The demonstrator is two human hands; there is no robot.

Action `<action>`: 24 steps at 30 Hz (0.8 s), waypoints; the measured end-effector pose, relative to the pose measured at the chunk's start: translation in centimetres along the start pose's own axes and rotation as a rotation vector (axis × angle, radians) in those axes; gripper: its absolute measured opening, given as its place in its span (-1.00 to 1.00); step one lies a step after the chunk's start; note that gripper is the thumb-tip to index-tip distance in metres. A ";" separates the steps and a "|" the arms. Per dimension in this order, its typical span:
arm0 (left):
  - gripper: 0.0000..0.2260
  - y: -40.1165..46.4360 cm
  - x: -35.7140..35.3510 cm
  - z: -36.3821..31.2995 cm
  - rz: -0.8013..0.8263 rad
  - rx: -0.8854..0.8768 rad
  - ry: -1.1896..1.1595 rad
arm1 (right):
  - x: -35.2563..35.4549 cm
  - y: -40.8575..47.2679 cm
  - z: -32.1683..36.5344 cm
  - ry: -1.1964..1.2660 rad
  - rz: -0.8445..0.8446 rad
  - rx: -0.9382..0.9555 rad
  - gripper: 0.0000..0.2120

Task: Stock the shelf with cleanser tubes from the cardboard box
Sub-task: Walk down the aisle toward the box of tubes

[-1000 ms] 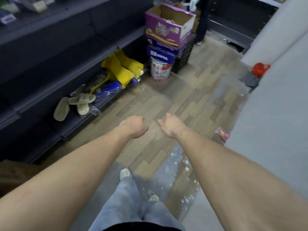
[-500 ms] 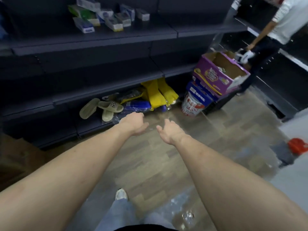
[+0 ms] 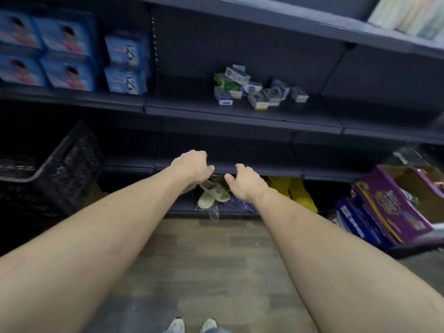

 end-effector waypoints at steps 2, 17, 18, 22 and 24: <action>-0.53 0.6 1.4 0.5 -0.028 0.035 -0.003 | 1.1 1.5 0.8 -0.005 0.000 0.049 -0.46; -0.54 7.0 14.7 -0.1 -0.297 0.092 0.048 | 9.8 10.4 6.5 -0.087 -0.172 0.207 -0.53; -0.54 7.7 15.8 -0.3 -0.313 0.082 0.047 | 10.6 11.3 6.9 -0.099 -0.193 0.199 -0.53; -0.51 10.8 20.7 -1.8 -0.365 -0.010 0.038 | 14.3 14.8 8.7 -0.140 -0.292 0.185 -0.59; -0.50 12.3 23.4 -2.6 -0.393 -0.060 0.015 | 15.8 16.5 9.8 -0.148 -0.339 0.196 -0.61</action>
Point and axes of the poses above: each hand's wrist, its own y-axis towards the middle knuckle, its own x-axis out of the back of the hand, z = x × y, the point moved 8 cm from there along y, towards the middle knuckle, and after that the axes turned 13 degrees about x, right-handed, at the moved point
